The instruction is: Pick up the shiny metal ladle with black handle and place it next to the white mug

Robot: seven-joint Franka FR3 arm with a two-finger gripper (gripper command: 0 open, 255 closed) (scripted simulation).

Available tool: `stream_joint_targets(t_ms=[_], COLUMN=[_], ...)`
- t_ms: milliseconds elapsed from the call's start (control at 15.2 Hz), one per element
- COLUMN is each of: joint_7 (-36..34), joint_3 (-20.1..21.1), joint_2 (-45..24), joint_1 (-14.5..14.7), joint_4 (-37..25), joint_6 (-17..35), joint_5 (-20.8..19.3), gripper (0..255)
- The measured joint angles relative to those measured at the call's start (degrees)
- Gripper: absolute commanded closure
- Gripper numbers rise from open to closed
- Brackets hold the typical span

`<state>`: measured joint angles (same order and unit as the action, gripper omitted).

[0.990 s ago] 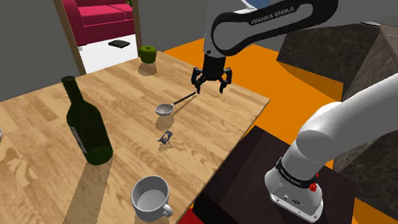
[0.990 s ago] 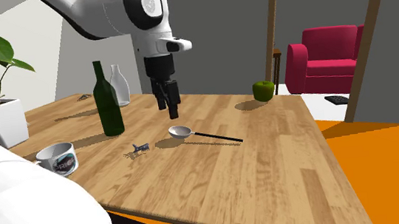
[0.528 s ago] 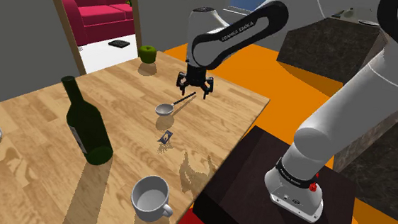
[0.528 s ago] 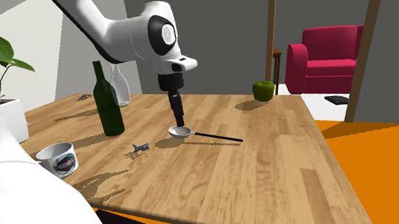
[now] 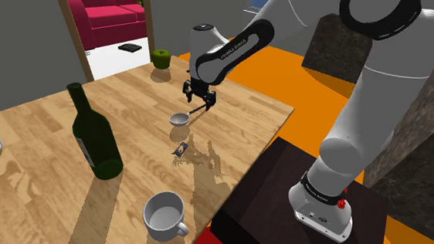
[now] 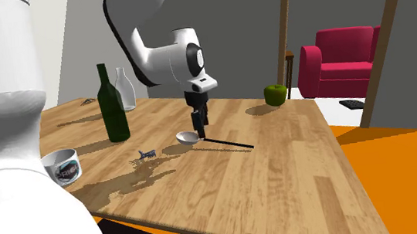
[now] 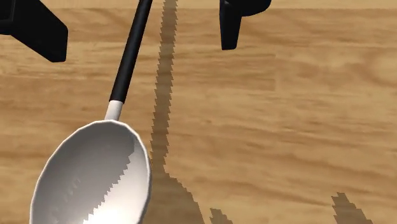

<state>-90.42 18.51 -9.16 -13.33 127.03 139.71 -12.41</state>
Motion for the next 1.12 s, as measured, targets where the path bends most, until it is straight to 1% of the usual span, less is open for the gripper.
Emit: stream_joint_targets(t_ms=[132, 198, 330, 726, 1122], joint_7=[-5.83, -8.22, -10.62, -12.81, -12.93], joint_3=[-1.60, -2.26, -3.21, -4.56, -4.77], joint_2=[-4.05, -5.19, -7.73, -11.62, -12.23], joint_1=[0.54, 0.84, 1.32, 2.03, 2.06], joint_4=[-2.95, -3.95, -5.61, -6.14, -6.33], joint_6=[1.26, 1.50, 2.42, 5.61, 6.04], joint_5=[-2.69, -3.43, -4.84, -7.18, -7.49], gripper=[0, 0, 0, 0, 0])
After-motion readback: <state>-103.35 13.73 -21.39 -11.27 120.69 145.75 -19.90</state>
